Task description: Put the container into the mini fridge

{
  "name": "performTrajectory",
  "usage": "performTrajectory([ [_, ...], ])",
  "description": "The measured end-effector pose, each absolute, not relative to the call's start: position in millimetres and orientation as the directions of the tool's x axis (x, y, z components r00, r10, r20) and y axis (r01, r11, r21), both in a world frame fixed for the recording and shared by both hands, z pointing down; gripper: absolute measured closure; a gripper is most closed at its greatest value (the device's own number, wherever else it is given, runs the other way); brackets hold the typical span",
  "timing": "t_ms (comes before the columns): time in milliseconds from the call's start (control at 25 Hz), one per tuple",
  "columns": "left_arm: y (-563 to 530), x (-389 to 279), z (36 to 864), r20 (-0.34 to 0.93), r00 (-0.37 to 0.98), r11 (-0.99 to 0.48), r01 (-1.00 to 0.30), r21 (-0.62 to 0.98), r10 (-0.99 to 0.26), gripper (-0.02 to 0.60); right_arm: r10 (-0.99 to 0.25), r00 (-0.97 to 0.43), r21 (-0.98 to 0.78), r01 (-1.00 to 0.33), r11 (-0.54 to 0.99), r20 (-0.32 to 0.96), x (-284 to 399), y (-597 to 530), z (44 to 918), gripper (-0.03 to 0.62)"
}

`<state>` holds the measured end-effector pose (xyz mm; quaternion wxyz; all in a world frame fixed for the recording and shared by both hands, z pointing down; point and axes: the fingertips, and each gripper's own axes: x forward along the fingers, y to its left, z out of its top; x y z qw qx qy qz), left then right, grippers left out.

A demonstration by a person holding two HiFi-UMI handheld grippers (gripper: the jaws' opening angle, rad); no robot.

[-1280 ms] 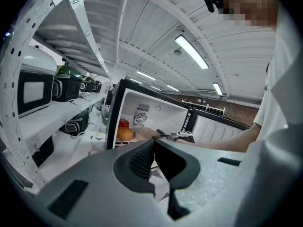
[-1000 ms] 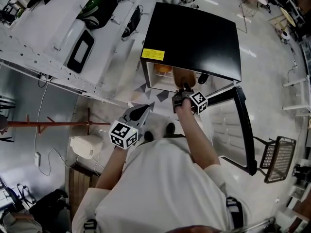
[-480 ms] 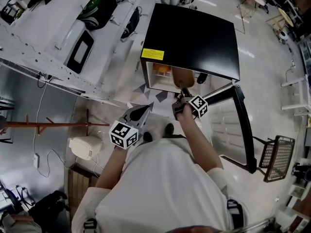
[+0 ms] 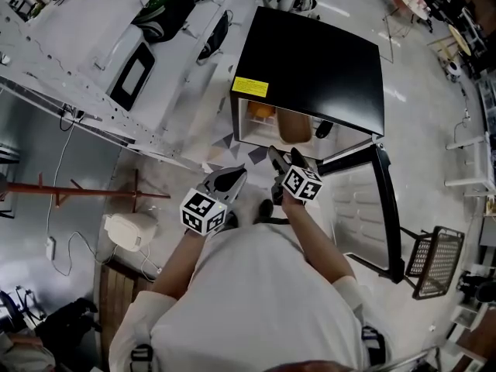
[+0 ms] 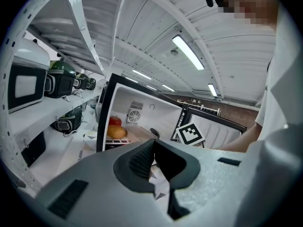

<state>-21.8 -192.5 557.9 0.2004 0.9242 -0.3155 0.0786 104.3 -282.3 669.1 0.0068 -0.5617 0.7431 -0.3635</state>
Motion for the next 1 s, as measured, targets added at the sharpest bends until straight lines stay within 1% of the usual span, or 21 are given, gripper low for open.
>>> performTrajectory([
  [120, -193.1, -25.7, 558.6, 0.276, 0.779, -0.711, -0.626, 0.320, -0.563, 0.577, -0.823, -0.398, -0.472, -0.862, 0.185, 0.405, 93.6, -288.1, 666.5, 0.180],
  [400, -200.4, -39.5, 555.3, 0.277, 0.745, -0.678, -0.667, 0.309, -0.607, 0.577, -0.811, -0.424, -0.378, -0.884, 0.275, 0.403, 86.3, -308.2, 661.2, 0.180],
  [560, -205.6, -44.2, 554.3, 0.271, 0.729, -0.661, -0.684, 0.307, -0.629, 0.577, -0.803, -0.439, -0.295, -0.893, 0.340, 0.403, 78.0, -320.3, 656.3, 0.180],
  [680, -208.9, -45.2, 552.6, 0.264, 0.720, -0.651, -0.693, 0.310, -0.642, 0.577, -0.785, -0.449, -0.240, -0.893, 0.380, 0.427, 73.6, -325.6, 660.0, 0.180],
  [880, -218.2, -46.9, 550.9, 0.249, 0.713, -0.644, -0.700, 0.309, -0.656, 0.577, -0.730, -0.480, -0.204, -0.875, 0.440, 0.485, 66.7, -332.9, 680.8, 0.180],
  [1000, -220.0, -45.0, 551.4, 0.245, 0.719, -0.648, -0.694, 0.315, -0.651, 0.577, -0.719, -0.481, -0.185, -0.872, 0.454, 0.502, 69.9, -327.6, 683.5, 0.180],
])
